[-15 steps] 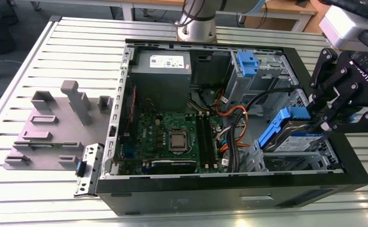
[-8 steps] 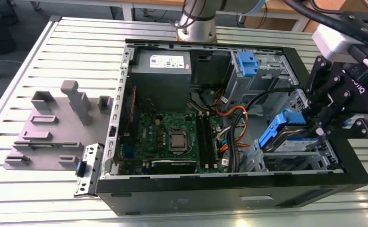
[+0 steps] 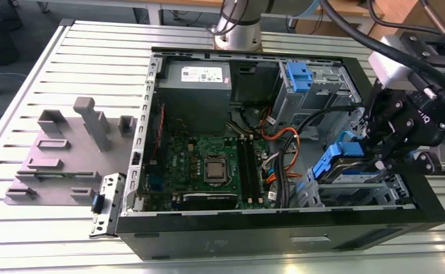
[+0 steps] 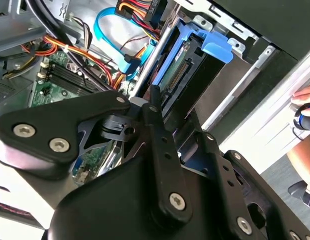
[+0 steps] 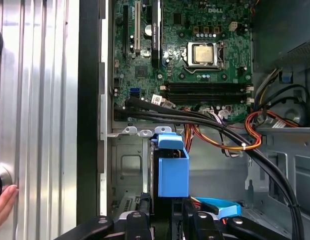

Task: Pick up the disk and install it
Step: 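Insert the disk into the insertion slot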

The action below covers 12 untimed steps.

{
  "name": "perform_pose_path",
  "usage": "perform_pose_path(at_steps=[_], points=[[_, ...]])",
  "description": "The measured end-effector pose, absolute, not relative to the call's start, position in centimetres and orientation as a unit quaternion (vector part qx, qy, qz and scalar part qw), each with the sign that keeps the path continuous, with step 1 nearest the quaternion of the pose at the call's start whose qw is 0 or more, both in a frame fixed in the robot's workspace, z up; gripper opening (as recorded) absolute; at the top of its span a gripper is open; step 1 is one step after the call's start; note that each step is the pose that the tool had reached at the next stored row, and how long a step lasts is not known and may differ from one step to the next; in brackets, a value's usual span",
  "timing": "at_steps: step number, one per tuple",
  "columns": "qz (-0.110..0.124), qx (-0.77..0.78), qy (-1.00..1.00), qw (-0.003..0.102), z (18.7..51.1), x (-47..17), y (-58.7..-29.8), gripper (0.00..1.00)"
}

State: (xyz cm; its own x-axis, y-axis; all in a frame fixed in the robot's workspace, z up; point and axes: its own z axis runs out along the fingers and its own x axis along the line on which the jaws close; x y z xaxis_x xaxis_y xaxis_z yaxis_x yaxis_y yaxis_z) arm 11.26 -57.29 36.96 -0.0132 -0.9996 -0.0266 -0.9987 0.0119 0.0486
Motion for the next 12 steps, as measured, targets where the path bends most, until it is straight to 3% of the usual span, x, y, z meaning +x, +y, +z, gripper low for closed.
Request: perform_pose_path(at_steps=[12], points=[[-0.027, 0.703, -0.711, 0.008, 34.8, 11.3, -57.4, 0.35]])
